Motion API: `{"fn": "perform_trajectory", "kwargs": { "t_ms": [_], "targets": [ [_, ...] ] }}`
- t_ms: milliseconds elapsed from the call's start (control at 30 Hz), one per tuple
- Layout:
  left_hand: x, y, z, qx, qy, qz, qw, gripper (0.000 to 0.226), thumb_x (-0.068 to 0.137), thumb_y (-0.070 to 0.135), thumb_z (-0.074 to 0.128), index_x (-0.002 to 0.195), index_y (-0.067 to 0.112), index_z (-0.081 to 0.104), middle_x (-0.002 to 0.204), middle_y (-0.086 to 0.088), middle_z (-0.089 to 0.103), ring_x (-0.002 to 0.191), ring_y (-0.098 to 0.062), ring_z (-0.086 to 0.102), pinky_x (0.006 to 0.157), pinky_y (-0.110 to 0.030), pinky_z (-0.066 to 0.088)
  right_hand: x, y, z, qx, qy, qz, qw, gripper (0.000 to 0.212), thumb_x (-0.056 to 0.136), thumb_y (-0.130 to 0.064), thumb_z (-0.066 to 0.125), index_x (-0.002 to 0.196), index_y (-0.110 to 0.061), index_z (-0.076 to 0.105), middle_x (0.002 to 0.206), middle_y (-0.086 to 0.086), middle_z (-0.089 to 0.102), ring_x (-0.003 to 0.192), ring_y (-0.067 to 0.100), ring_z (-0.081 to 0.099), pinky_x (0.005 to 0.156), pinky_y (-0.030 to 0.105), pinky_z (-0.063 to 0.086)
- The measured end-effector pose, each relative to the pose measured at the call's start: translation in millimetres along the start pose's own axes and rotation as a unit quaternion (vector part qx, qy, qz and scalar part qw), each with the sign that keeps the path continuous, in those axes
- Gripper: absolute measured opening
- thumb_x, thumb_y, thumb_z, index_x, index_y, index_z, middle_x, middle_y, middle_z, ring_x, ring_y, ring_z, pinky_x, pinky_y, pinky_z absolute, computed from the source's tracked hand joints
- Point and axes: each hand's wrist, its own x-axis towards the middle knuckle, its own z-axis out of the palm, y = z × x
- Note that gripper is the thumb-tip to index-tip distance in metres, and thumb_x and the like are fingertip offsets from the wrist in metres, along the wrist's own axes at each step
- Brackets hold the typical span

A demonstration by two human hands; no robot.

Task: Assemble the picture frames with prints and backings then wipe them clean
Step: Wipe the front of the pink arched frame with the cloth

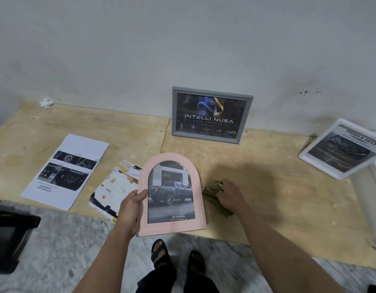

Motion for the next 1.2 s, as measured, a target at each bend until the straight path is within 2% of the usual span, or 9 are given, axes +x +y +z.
{"fn": "perform_trajectory", "kwargs": {
  "t_ms": [100, 200, 400, 600, 733, 833, 1000, 1133, 1200],
  "targets": [
    [-1, -3, 0, -0.001, 0.005, -0.005, 1.0, 0.021, 0.097, 0.021, 0.057, 0.108, 0.004, 0.063, 0.102, -0.022, 0.073, 0.095, -0.043, 0.069, 0.074, -0.047, 0.058, 0, -1, 3, -0.112, 0.006, 0.008, 0.994, 0.063, 0.086, -0.049, 0.058, 0.135, -0.016, 0.033, 0.134, 0.014, 0.039, 0.124, 0.034, 0.041, 0.103, 0.046, 0.039],
    [-1, -4, -3, 0.003, 0.007, -0.005, 1.0, 0.023, 0.097, 0.022, 0.057, 0.109, 0.004, 0.064, 0.102, -0.022, 0.073, 0.095, -0.043, 0.069, 0.076, -0.05, 0.058, -4, 0, 17, -0.109, 0.028, -0.009, 0.994, 0.06, 0.084, -0.043, 0.064, 0.13, -0.015, 0.039, 0.127, 0.01, 0.053, 0.114, 0.03, 0.052, 0.098, 0.043, 0.043],
    [1, -1, -4, 0.003, 0.008, 0.002, 1.0, 0.019, 0.097, 0.019, 0.057, 0.105, 0.004, 0.064, 0.103, -0.022, 0.073, 0.097, -0.042, 0.069, 0.085, -0.054, 0.056, -13, 0, 11, 0.053, 0.058, 0.019, 0.997, 0.024, 0.084, -0.02, 0.063, 0.106, -0.011, 0.068, 0.105, 0.01, 0.07, 0.092, 0.025, 0.064, 0.079, 0.029, 0.05],
    [-1, 3, 15, 0.018, -0.015, 0.03, 0.999, 0.024, 0.097, 0.018, 0.057, 0.113, 0.0, 0.061, 0.105, -0.024, 0.072, 0.097, -0.042, 0.069, 0.086, -0.057, 0.056, -25, -30, -51, 0.259, 0.112, 0.015, 0.959, 0.009, 0.091, -0.019, 0.056, 0.1, -0.016, 0.054, 0.084, 0.014, 0.064, 0.058, 0.026, 0.057, 0.045, 0.029, 0.045],
    [-8, 16, 44, 0.007, -0.044, 0.062, 0.997, 0.024, 0.095, 0.02, 0.06, 0.114, 0.005, 0.063, 0.106, -0.019, 0.073, 0.093, -0.034, 0.071, 0.078, -0.045, 0.06, -26, -71, -104, 0.2, 0.212, -0.182, 0.939, 0.039, 0.08, 0.0, 0.057, 0.115, -0.015, 0.062, 0.103, -0.001, 0.069, 0.095, 0.023, 0.065, 0.086, 0.039, 0.054],
    [-18, 40, 70, 0.005, -0.078, 0.109, 0.991, 0.015, 0.096, 0.017, 0.06, 0.104, 0.005, 0.065, 0.093, -0.014, 0.075, 0.083, -0.028, 0.07, 0.073, -0.037, 0.057, -30, -110, -134, 0.081, 0.257, -0.277, 0.922, 0.066, 0.074, 0.011, 0.06, 0.135, -0.015, 0.055, 0.14, -0.001, 0.053, 0.131, 0.016, 0.046, 0.113, 0.03, 0.03],
    [-36, 91, 103, -0.035, -0.084, 0.201, 0.975, 0.019, 0.096, 0.011, 0.059, 0.077, 0.011, 0.057, 0.051, 0.005, 0.056, 0.046, -0.012, 0.047, 0.044, -0.016, 0.035, -48, -133, -135, -0.105, 0.251, -0.387, 0.881, 0.083, 0.066, 0.013, 0.059, 0.144, -0.012, 0.043, 0.153, 0.007, 0.036, 0.145, 0.023, 0.026, 0.121, 0.034, 0.01],
    [-42, 120, 102, -0.08, -0.08, 0.233, 0.966, 0.013, 0.093, 0.015, 0.063, 0.094, 0.002, 0.063, 0.072, -0.003, 0.069, 0.064, -0.015, 0.064, 0.062, -0.025, 0.051, -88, -121, -115, -0.106, 0.141, -0.442, 0.879, 0.087, 0.077, 0.007, 0.058, 0.151, -0.023, 0.023, 0.159, -0.008, 0.015, 0.148, 0.008, 0.003, 0.123, 0.034, 0.002],
    [-46, 128, 102, -0.089, -0.079, 0.245, 0.962, 0.011, 0.094, 0.013, 0.061, 0.086, 0.006, 0.064, 0.067, -0.002, 0.068, 0.06, -0.016, 0.062, 0.059, -0.025, 0.049, -100, -114, -118, -0.062, 0.073, -0.435, 0.895, 0.087, 0.078, 0.012, 0.053, 0.151, -0.027, 0.025, 0.158, -0.013, 0.015, 0.146, 0.004, 0.003, 0.122, 0.032, 0.002]
  ]
}}
